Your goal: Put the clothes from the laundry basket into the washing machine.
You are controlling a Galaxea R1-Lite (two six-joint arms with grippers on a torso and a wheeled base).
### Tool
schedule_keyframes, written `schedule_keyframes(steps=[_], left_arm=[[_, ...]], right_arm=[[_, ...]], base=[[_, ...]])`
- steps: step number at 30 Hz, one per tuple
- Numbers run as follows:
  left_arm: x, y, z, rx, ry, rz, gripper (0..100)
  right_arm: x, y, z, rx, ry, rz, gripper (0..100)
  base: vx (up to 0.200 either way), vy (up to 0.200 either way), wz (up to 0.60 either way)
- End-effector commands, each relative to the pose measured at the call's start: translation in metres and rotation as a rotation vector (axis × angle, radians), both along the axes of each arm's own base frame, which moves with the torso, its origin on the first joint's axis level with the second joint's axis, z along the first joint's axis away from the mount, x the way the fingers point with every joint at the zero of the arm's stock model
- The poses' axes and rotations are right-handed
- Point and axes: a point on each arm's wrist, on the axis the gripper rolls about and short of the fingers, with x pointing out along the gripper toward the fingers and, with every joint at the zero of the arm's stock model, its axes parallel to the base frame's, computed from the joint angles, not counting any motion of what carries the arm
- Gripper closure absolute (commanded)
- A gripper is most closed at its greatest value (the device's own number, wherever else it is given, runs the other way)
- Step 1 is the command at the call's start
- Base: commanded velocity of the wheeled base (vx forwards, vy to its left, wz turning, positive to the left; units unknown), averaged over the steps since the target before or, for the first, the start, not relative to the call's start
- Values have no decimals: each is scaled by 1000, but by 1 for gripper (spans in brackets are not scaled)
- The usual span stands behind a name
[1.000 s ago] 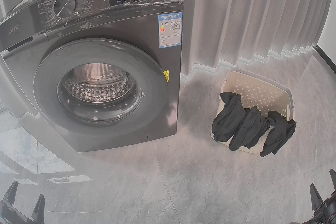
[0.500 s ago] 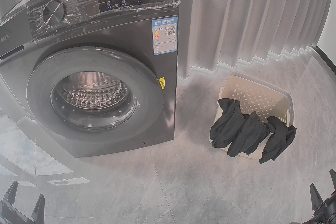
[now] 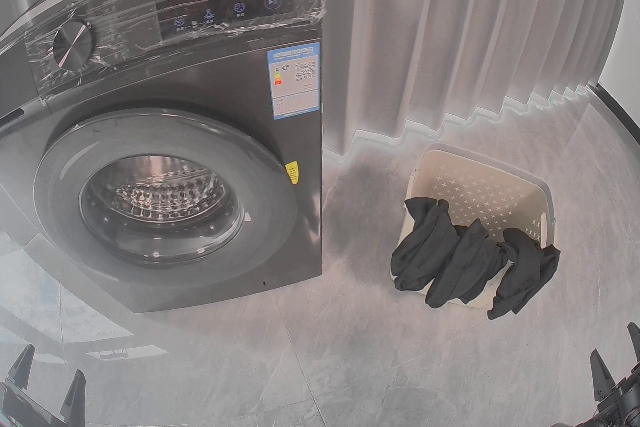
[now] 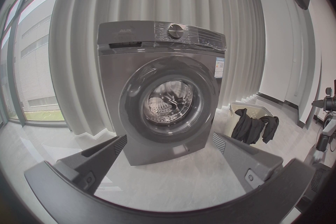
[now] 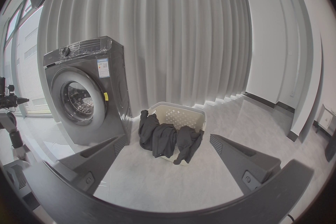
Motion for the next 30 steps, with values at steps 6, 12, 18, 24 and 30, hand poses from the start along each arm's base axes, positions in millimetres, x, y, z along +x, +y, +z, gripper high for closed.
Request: schedule_keyframes(steps=[6, 12, 18, 24, 30], left_arm=[[0, 0, -5, -3, 2, 0, 0], [0, 0, -5, -5, 2, 0, 0], [0, 0, -5, -6, 2, 2, 0], [0, 0, -5, -5, 2, 0, 0], [0, 0, -5, -3, 2, 3, 0]], right_arm=[[1, 0, -5, -1, 19, 1, 0], [1, 0, -5, -1, 19, 1, 0], [1, 0, -5, -1, 19, 1, 0], [1, 0, -5, -1, 19, 1, 0], [1, 0, -5, -1, 19, 1, 0]], base=[[0, 0, 0], [67, 0, 0], [200, 0, 0], [133, 0, 0], [0, 0, 0]])
